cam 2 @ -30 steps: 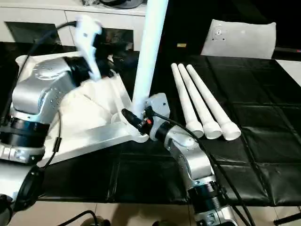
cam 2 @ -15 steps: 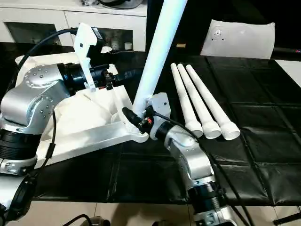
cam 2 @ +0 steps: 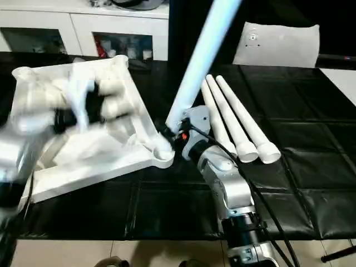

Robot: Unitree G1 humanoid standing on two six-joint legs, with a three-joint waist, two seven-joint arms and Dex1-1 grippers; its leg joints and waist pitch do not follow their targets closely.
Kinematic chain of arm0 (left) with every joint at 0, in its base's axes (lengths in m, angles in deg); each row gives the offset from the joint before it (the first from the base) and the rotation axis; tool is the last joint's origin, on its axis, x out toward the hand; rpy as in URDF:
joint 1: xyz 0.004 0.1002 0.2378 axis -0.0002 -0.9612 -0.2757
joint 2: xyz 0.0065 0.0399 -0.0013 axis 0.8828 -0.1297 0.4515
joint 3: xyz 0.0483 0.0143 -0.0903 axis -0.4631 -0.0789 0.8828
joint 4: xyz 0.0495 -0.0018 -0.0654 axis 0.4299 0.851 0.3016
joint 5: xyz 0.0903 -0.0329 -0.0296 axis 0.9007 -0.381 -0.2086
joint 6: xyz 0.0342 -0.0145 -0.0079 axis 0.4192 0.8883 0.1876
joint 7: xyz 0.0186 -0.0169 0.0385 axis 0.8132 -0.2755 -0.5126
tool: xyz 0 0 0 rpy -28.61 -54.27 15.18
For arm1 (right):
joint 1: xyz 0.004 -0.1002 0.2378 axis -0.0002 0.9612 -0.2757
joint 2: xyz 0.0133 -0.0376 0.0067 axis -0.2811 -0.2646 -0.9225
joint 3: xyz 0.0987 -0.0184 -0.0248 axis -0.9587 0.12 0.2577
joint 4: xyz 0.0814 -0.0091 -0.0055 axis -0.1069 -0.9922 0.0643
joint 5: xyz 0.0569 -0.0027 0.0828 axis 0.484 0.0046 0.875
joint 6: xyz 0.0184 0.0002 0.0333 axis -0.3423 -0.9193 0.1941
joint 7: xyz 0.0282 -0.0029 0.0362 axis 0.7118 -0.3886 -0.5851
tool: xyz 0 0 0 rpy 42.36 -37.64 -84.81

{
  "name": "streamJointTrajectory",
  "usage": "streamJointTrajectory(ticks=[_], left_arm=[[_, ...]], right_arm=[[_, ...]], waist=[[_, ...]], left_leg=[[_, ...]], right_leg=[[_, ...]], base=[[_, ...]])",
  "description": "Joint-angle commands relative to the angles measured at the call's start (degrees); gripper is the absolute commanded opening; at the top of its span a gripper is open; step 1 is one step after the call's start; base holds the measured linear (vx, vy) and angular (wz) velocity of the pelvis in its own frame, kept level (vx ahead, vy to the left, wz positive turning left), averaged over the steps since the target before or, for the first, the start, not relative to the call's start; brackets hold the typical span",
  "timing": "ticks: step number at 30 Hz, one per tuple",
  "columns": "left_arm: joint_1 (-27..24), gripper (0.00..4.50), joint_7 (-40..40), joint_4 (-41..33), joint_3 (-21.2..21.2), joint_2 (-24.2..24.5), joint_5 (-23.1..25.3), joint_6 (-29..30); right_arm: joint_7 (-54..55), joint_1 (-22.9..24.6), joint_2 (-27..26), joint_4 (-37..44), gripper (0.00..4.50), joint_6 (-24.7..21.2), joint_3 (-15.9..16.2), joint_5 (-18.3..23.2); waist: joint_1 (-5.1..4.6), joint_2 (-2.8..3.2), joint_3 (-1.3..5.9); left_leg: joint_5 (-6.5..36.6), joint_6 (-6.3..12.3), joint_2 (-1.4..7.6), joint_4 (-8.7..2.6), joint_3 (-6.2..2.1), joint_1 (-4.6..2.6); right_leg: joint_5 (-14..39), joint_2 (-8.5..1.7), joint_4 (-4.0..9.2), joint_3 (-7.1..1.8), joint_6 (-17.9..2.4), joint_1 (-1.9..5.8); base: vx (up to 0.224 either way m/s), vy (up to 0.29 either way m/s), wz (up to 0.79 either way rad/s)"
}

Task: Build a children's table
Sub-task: Insert table leg to table base

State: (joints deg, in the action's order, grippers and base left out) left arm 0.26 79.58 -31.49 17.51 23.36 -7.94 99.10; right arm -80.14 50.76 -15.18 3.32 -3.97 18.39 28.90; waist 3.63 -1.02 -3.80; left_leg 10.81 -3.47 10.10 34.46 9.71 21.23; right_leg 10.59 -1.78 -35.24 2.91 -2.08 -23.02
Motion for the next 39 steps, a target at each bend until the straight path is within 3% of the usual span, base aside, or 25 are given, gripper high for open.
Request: streamJointTrajectory(ticks=[1, 2, 4, 6, 9, 15, 17, 18, 19, 25, 26, 27, 30, 31, 39], left_arm=[[-1.54, 4.11, 2.02, -2.53, -3.48, 0.14, 0.55, -0.56], [-2.41, 4.11, 2.46, -2.98, -3.99, -0.17, 0.12, -0.29], [-3.77, 4.08, 2.86, -2.72, -5.14, -1.04, 0.28, -0.86], [-4.40, 3.92, 2.12, -0.52, -5.90, -2.79, 1.64, -2.91], [-4.58, 3.70, 5.09, 2.07, -8.27, -2.14, 2.97, -4.99], [-3.26, 3.30, 4.82, 7.54, -9.45, -1.55, 5.27, -6.54], [-3.02, 3.06, 5.58, 8.69, -9.83, -1.28, 5.77, -6.93], [-3.04, 2.97, 5.90, 9.17, -9.91, -1.21, 5.95, -7.21], [-3.06, 2.92, 6.14, 9.83, -9.90, -1.17, 6.20, -7.21], [-3.73, 2.47, 6.20, 9.41, -9.54, -0.51, 5.85, -4.83], [-3.80, 2.40, 6.45, 9.31, -9.77, -0.18, 6.09, -4.75], [-3.91, 2.30, 6.61, 9.33, -9.82, 0.21, 6.37, -4.46], [-3.66, 2.02, 6.78, 9.85, -9.71, 0.54, 6.88, -4.67], [-3.57, 1.94, 7.09, 10.00, -9.46, 0.43, 6.58, -4.14], [-3.79, 1.15, 7.28, 9.57, -9.56, 0.47, 6.77, -4.24]], right_arm=[[0.15, -0.89, 0.79, -0.02, 1.88, -2.24, -1.13, 0.50], [-0.42, -0.94, 0.98, 0.09, 1.88, -2.68, -1.23, 0.92], [-1.74, -0.99, 1.20, 0.80, 1.88, -4.77, -1.65, 2.54], [-3.35, -0.36, 1.44, 1.77, 1.88, -5.08, -1.41, 3.65], [-4.93, 0.49, 2.00, 2.39, 1.88, -4.60, -0.27, 3.35], [-6.27, 1.20, 2.55, 4.08, 1.88, -6.03, 0.47, 4.17], [-6.60, 1.40, 2.83, 4.52, 1.88, -6.68, 0.78, 4.20], [-6.81, 1.53, 2.98, 4.74, 1.88, -6.85, 0.82, 4.11], [-6.89, 1.74, 3.09, 4.96, 1.88, -7.03, 0.70, 4.09], [-7.31, 1.92, 3.63, 4.90, 1.88, -6.60, 1.11, 3.44], [-7.44, 1.95, 3.72, 4.89, 1.88, -6.63, 1.17, 3.34], [-7.55, 1.97, 3.73, 4.85, 1.88, -6.66, 1.27, 3.27], [-7.93, 1.56, 3.80, 4.50, 1.88, -6.54, 1.65, 3.05], [-7.83, 1.08, 3.68, 3.94, 1.88, -6.40, 1.88, 2.71], [-7.41, 0.16, 3.63, 3.12, 1.88, -6.74, 2.67, 1.79]], waist=[[0.06, 0.78, 4.01], [0.17, 1.23, 3.99], [0.00, 0.64, 3.97], [0.13, 0.88, 3.95], [0.24, 0.65, 3.99], [-0.09, 0.86, 4.16], [-0.06, 1.20, 4.17], [-0.08, 0.94, 4.19], [0.06, 1.32, 4.20], [0.11, 1.08, 4.05], [0.05, 0.63, 4.03], [0.17, 1.13, 4.05], [0.16, 1.09, 4.06], [0.09, 0.71, 4.11], [0.21, 0.76, 4.05]], left_leg=[[7.95, -0.81, 3.03, -4.24, -0.99, -0.79], [8.38, -0.92, 2.97, -4.13, -0.92, -0.98], [9.16, -0.97, 2.88, -4.12, -0.84, -0.84], [9.19, -0.83, 2.82, -4.10, -0.92, -0.79], [8.95, -0.57, 2.78, -4.11, -0.99, -0.70], [8.49, -0.49, 2.73, -4.01, -1.01, -0.83], [8.30, -0.51, 2.86, -4.08, -1.08, -0.87], [8.33, -0.53, 2.89, -4.07, -1.08, -0.87], [8.51, -0.68, 2.93, -4.05, -1.12, -0.89], [9.52, -0.98, 2.93, -4.10, -1.06, -0.96], [9.61, -0.85, 2.90, -4.09, -0.99, -0.90], [9.65, -0.93, 2.92, -4.09, -1.08, -0.94], [9.46, -0.79, 2.93, -4.11, -1.15, -0.92], [8.85, -0.66, 2.92, -4.08, -1.06, -0.86], [8.47, -0.44, 2.94, -4.06, -1.04, -0.88]], right_leg=[[9.60, -5.78, 3.64, -3.33, -9.62, 3.18], [10.15, -5.77, 3.76, -3.37, -9.48, 2.92], [11.11, -5.78, 4.04, -3.44, -9.13, 3.16], [12.08, -5.84, 4.12, -3.43, -8.77, 3.18], [13.39, -5.88, 4.36, -3.43, -7.55, 3.24], [11.02, -5.70, 4.11, -3.36, -8.34, 3.19], [9.78, -5.71, 4.02, -3.29, -8.86, 3.15], [9.56, -5.72, 4.00, -3.28, -8.99, 3.21], [9.25, -5.88, 3.88, -3.33, -9.45, 3.21], [10.74, -5.92, 4.03, -3.35, -9.71, 3.18], [11.33, -5.93, 4.18, -3.36, -9.55, 3.23], [11.82, -6.00, 4.16, -3.36, -9.44, 3.17], [11.72, -5.95, 4.06, -3.33, -9.29, 3.16], [10.74, -5.92, 4.04, -3.34, -9.49, 3.20], [11.16, -6.04, 4.00, -3.37, -9.50, 3.15]], base=[[0.000, 0.000, 0.00], [0.000, 0.000, 0.00], [0.000, 0.000, 0.00], [0.000, 0.000, 0.00], [0.000, 0.000, 0.00], [0.000, 0.000, 0.00], [0.000, 0.000, 0.00], [0.000, 0.000, 0.00], [0.000, 0.000, 0.00], [0.000, 0.000, 0.00], [0.000, 0.000, 0.00], [0.000, 0.000, 0.00], [0.000, 0.000, 0.00], [0.000, 0.000, 0.00], [0.000, 0.000, 0.00]])
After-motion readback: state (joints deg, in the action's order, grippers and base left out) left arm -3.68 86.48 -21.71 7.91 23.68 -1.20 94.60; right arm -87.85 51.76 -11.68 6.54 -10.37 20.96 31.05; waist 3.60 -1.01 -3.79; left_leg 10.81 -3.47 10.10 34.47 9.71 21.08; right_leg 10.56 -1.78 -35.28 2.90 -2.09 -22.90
